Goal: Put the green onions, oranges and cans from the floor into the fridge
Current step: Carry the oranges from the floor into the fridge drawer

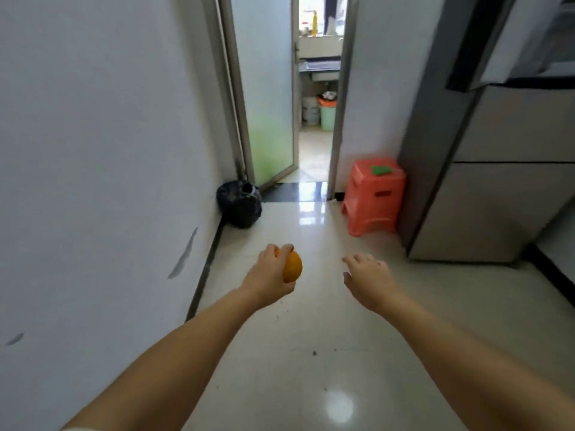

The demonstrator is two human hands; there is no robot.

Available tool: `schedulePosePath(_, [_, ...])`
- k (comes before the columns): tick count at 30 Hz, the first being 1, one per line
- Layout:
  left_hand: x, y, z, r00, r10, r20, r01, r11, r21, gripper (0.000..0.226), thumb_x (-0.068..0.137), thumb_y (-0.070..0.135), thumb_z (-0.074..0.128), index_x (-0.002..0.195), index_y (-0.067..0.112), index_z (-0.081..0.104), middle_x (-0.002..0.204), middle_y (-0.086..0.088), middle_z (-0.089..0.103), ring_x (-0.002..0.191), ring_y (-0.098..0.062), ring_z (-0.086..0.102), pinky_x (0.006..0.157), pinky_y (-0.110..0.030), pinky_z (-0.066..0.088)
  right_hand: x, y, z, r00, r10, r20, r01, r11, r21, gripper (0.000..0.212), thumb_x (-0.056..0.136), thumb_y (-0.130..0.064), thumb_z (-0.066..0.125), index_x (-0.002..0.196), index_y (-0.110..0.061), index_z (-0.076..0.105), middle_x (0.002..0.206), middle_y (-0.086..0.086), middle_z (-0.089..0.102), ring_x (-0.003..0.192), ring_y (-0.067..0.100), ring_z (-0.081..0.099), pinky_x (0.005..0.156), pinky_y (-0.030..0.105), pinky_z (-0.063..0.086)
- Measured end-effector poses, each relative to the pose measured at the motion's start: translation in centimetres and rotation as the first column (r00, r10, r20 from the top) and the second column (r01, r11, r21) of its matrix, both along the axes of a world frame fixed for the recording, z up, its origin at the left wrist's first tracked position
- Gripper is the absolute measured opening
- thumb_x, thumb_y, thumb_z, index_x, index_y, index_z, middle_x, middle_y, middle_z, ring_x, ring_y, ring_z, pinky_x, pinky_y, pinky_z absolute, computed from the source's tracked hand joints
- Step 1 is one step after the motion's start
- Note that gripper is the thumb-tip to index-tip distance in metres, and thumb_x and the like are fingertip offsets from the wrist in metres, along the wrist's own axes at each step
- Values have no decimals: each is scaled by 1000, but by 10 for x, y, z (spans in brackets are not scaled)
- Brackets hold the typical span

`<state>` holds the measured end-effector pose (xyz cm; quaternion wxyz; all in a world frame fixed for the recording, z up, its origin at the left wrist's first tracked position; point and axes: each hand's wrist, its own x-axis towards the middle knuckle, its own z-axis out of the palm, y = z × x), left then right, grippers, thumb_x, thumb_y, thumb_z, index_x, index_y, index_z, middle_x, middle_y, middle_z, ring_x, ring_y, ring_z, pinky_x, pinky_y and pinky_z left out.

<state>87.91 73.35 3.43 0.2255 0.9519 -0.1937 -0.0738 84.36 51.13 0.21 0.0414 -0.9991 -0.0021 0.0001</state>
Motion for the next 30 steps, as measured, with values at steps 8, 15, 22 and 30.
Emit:
schedulePosePath(8, [-35,-280,19,950,-309,50,311,950,-36,71,76,30,71,136,24,33,127,-9,41,112,-30,49,91,-36,48,-108,-261,21,954,-296,40,298,950,-87,38,95,-30,41,131,-18,43,130,4,49,121,24,46,93,37,41])
schedulePosePath(15, [-38,-488,76,883,-443,155,461,880,-114,73,79,33,70,138,24,30,130,-9,39,115,-29,48,95,-38,46,-142,-447,77,884,-431,181,456,879,-136,37,99,-34,36,131,-18,43,130,5,49,120,26,46,92,37,40])
schedulePosePath(22, [25,-630,139,848,-450,280,507,843,-179,73,77,29,72,137,20,31,129,-13,38,111,-33,49,95,-44,46,-93,-572,129,837,-468,285,518,845,-134,39,99,-32,36,135,-16,41,133,6,47,122,25,45,94,39,41])
schedulePosePath(30, [149,-786,197,826,-451,338,541,804,-248,72,77,31,72,135,23,31,129,-11,37,112,-32,51,93,-40,48,44,-706,191,825,-422,376,513,838,-187,38,99,-32,38,133,-16,42,131,6,49,121,26,46,92,38,40])
